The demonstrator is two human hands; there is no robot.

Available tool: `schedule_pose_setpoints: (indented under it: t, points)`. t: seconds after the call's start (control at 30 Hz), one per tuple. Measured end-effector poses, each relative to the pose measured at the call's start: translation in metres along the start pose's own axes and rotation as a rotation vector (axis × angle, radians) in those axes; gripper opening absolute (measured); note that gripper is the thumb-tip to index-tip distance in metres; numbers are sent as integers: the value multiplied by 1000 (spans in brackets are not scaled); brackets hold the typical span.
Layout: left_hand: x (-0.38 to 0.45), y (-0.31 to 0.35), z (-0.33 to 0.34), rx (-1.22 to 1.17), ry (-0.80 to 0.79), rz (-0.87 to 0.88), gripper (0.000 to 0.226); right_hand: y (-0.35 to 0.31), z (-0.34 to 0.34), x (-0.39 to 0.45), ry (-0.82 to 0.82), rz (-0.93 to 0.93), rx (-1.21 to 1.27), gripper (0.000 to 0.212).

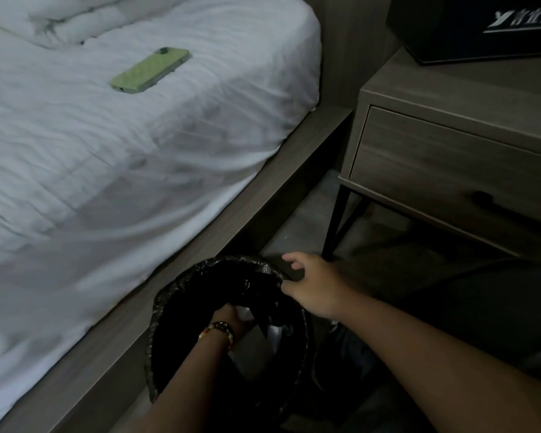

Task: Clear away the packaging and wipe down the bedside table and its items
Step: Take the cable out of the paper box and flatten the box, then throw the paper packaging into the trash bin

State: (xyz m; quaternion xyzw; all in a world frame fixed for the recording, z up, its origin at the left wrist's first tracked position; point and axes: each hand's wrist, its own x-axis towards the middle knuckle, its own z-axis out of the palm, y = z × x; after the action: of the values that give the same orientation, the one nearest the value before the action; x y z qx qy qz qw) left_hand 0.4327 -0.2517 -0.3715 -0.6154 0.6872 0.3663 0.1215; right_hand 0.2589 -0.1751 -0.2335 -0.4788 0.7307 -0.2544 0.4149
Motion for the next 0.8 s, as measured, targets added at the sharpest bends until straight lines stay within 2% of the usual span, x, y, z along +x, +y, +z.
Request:
schedule_pose_setpoints:
  t: [0.07, 0.2, 0.37, 0.5, 0.63, 0.8]
  points:
    - [-3, -6, 5, 13, 26, -26, 50, 3, -2, -2, -4, -1, -31, 52]
    - [1, -27, 3, 94, 87, -12, 66, 5, -12, -7, 2, -36, -80, 54]
    - [-40, 13, -44, 76, 225, 146, 45, -17, -32, -21, 87, -192, -10, 51]
    - [-85, 75, -88, -18, 327, 375, 25, -36, -71, -46, 199, -348, 13, 49]
    - [-131, 152, -122, -118, 419, 663, 32, -39, -136, -82, 403, -498, -140, 48]
    - [-163, 249, -138, -54, 476, 926, 28, -31, -228, -135, 658, -454, -415, 50]
